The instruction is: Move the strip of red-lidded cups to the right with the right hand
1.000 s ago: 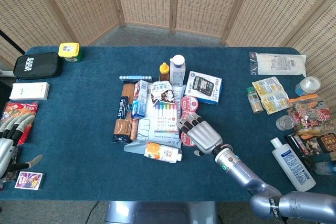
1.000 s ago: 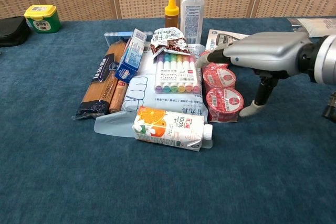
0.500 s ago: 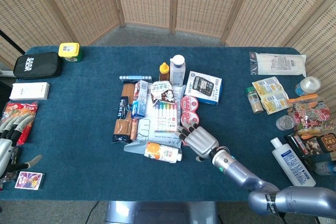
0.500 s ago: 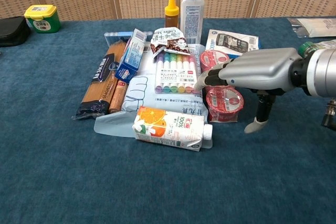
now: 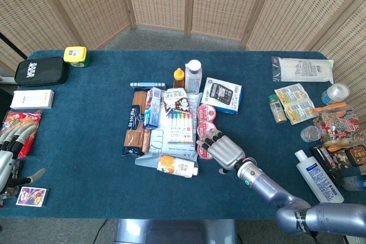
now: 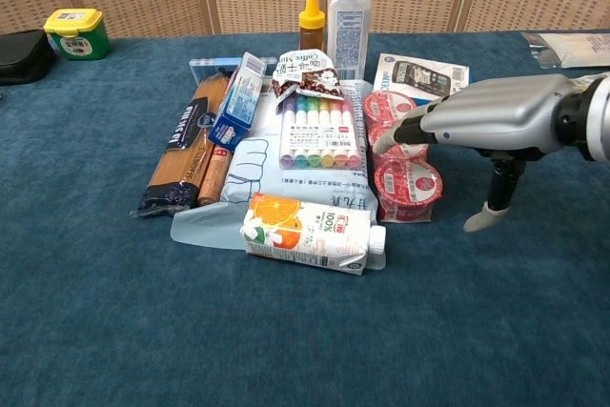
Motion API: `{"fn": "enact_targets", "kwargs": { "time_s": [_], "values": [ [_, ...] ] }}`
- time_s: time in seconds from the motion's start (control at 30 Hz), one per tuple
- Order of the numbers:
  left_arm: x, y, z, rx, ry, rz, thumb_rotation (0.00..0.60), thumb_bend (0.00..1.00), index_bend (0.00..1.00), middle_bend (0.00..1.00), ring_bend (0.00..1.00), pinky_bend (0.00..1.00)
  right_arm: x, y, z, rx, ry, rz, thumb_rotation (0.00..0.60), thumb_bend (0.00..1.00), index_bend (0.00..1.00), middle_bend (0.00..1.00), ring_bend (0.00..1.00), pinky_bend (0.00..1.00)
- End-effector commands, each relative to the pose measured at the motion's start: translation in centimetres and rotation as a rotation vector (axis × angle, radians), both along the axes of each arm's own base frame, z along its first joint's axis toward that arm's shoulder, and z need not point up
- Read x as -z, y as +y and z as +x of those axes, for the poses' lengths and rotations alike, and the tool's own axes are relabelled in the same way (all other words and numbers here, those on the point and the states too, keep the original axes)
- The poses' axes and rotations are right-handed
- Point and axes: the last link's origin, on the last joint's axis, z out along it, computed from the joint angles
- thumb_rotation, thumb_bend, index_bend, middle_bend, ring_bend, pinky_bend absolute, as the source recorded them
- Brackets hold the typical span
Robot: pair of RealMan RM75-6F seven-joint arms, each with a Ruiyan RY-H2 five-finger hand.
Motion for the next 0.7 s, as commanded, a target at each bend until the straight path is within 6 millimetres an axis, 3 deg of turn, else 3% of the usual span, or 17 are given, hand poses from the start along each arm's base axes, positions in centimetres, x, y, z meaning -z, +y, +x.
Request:
{"fn": "enact_targets", "kwargs": {
  "time_s": [0.03, 0.27, 0.7],
  "values": [
    [0.1, 0.1, 0.2, 0.006, 0.002, -0.003, 0.6, 0.23, 0.0, 0.0, 0.0, 0.0, -0.4, 0.3, -0.2, -0.005, -0.001, -0.001, 0.596, 0.18, 0.0, 0.0, 0.0, 0.0],
    [-0.1, 0.0, 0.4, 0.011, 0.005, 0.002, 0.6, 0.24, 0.0, 0.0, 0.0, 0.0, 0.5, 0.5, -0.6, 0.005, 0.008, 0.033, 0.596, 0.17, 0.0, 0.0, 0.0, 0.0],
    [-0.3, -0.5, 0.2, 0.0, 0.004, 0.01, 0.6, 0.24, 0.0, 0.0, 0.0, 0.0, 2.6, 0.5, 1.0, -0.042, 0.004, 0.092, 0.593, 0.18, 0.0, 0.0, 0.0, 0.0]
  ]
}}
